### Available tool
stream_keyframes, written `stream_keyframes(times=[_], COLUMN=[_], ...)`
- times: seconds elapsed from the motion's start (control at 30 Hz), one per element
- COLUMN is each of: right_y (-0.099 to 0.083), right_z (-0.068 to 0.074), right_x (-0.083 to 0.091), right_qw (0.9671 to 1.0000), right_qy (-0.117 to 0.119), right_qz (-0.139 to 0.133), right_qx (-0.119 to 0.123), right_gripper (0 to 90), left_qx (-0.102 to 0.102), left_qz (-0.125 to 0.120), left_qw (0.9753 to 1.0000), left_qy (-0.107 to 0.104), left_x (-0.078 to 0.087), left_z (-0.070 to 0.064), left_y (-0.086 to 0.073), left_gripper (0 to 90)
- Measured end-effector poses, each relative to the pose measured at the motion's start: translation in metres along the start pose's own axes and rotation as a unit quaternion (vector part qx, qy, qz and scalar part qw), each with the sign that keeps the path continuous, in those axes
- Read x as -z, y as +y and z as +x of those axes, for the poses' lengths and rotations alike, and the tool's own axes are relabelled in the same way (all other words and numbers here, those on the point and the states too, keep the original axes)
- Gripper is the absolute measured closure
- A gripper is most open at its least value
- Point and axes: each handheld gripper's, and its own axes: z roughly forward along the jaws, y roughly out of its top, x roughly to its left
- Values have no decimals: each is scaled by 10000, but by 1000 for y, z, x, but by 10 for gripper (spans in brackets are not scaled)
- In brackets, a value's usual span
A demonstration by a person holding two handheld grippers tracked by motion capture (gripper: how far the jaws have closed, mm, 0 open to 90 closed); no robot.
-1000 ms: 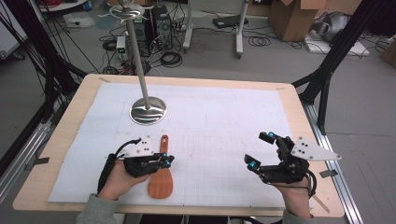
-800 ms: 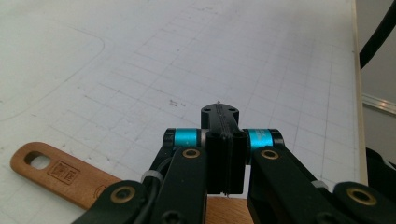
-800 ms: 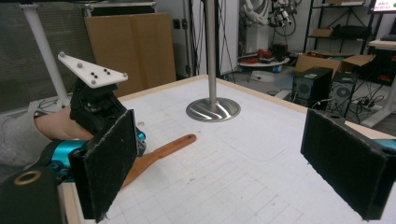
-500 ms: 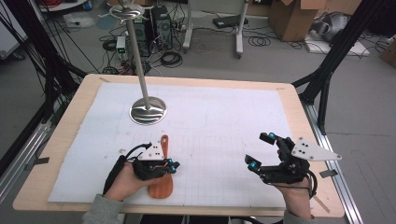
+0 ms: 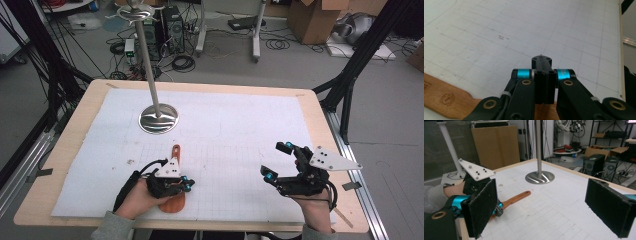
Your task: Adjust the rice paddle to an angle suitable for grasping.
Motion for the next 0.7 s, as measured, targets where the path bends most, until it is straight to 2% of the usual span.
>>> stream_keyframes(times=[0.1, 0.23, 0.57, 0.7], right_y=[0, 0, 0, 1], right_z=[0, 0, -1, 0], right_x=[-1, -1, -3, -5], right_qw=[10000, 10000, 10000, 9999], right_qy=[7, 13, 14, 115], right_qz=[10, 8, 3, -11], right_qx=[2, -6, -37, -32], right_gripper=[98, 98, 99, 98], left_qx=[-63, -152, -136, -118], left_qz=[123, 158, 298, 327], left_qw=[9999, 9997, 9994, 9994], left_qy=[16, 76, 65, 58], left_x=[-1, -1, 0, 4], left_z=[-2, -2, -2, -2], left_y=[0, -2, -7, -9], left_gripper=[893, 894, 895, 895])
